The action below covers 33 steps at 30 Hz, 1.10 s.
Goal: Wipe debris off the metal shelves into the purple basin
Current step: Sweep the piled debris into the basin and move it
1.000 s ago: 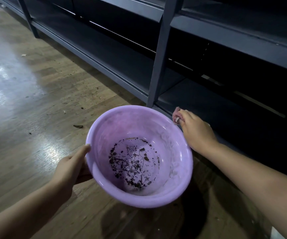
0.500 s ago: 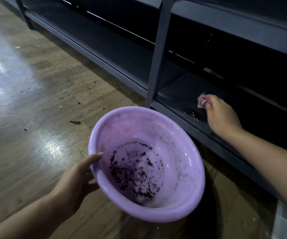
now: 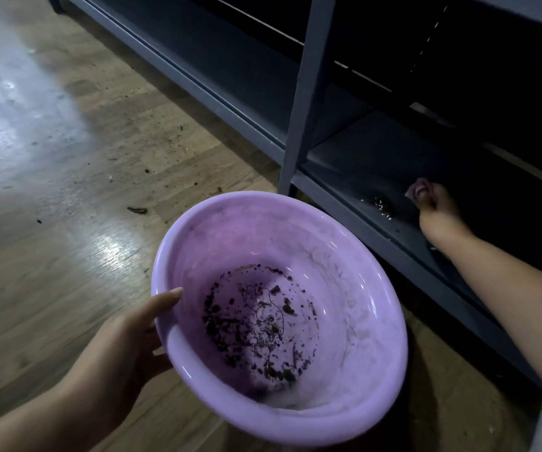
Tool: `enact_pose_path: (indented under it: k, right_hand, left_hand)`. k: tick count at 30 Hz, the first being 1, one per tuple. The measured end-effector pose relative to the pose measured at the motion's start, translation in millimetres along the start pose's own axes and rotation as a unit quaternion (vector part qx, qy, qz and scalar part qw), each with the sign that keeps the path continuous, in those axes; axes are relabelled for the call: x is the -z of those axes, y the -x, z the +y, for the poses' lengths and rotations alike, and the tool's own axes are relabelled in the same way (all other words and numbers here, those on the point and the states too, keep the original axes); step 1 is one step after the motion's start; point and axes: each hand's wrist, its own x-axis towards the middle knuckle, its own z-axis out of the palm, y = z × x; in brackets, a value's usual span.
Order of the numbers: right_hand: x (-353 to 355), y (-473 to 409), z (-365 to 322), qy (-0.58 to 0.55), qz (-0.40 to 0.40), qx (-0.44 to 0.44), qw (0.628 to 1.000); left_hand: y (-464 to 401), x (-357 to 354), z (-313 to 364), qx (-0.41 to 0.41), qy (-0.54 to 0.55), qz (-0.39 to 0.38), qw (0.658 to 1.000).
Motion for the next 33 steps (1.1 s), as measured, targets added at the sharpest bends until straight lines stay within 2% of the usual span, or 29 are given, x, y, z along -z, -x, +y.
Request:
enact_pose_path:
  k: [18, 23, 27, 29, 33]
  right_hand:
    - [-43, 10, -21, 0.034, -0.07, 0.086, 0.993]
    - [-70, 37, -43, -0.022, -0.152, 0.104, 0.983]
    - [-84, 67, -49, -0.059, -0.256, 0.099, 0.96]
    - [-84, 73, -47, -0.053, -0.251, 0.116, 0.96]
    - [-53, 57, -51, -0.095, -0.178, 0.11, 0.973]
  left_hand:
    - [5, -5, 8, -0.005, 0.026, 0.04, 0.999]
    - [5, -5, 10, -0.007, 0.022, 0.039, 0.999]
    - [5, -5, 11, -0.009, 0.028, 0.046, 0.998]
    - [4, -4, 10, -0.011, 0.028, 0.048, 0.998]
    - [4, -3, 8, -0.012, 0.025, 0.05, 0.998]
